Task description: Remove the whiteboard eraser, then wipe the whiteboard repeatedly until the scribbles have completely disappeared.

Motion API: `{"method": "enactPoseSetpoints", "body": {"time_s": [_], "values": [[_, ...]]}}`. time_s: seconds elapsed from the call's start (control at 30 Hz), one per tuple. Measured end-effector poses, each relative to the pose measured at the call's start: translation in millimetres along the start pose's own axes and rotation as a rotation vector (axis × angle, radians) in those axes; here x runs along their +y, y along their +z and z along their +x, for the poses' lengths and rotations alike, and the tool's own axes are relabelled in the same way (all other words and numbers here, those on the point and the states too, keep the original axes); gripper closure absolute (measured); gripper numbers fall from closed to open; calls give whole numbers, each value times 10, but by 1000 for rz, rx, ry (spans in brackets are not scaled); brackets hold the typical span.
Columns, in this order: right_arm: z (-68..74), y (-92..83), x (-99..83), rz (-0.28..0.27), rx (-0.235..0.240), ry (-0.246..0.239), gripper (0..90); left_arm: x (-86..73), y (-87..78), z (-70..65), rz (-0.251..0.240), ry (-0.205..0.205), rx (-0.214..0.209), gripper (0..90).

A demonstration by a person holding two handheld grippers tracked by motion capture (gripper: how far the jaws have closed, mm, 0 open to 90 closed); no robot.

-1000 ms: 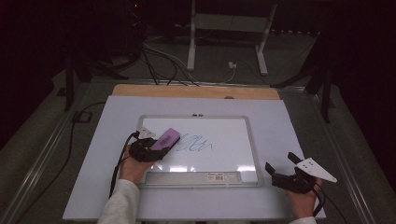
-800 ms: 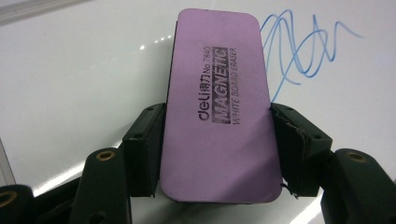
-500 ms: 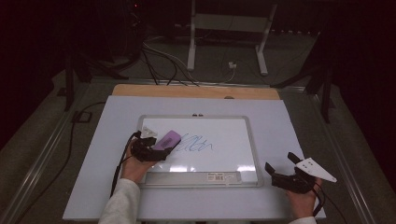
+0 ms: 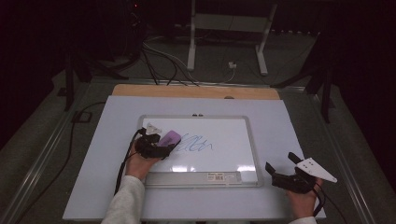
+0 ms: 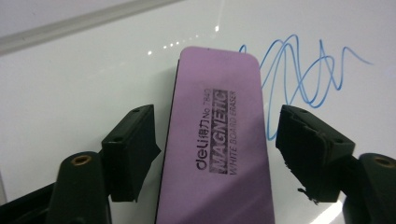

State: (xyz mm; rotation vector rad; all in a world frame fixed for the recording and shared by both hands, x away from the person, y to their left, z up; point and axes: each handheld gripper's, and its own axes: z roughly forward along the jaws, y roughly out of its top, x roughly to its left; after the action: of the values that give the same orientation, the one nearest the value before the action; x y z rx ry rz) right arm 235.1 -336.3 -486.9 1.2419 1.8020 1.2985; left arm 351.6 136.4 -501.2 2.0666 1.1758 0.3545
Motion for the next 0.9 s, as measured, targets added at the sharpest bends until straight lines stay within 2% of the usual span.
{"method": "enactPoseSetpoints", "body": {"time_s": [0.17,0.57,0.73,0.9], "values": [[10,2,2,0,2,-6,2,-3,20,-1,23,6,9,403],[6,3,1,0,4,-1,2,5,22,-15,29,8,13,417],[3,8,0,0,4,0,2,4,21,-96,38,37,-10,419],[10,2,3,-4,9,-3,2,0,5,-211,62,87,-39,419]]}}
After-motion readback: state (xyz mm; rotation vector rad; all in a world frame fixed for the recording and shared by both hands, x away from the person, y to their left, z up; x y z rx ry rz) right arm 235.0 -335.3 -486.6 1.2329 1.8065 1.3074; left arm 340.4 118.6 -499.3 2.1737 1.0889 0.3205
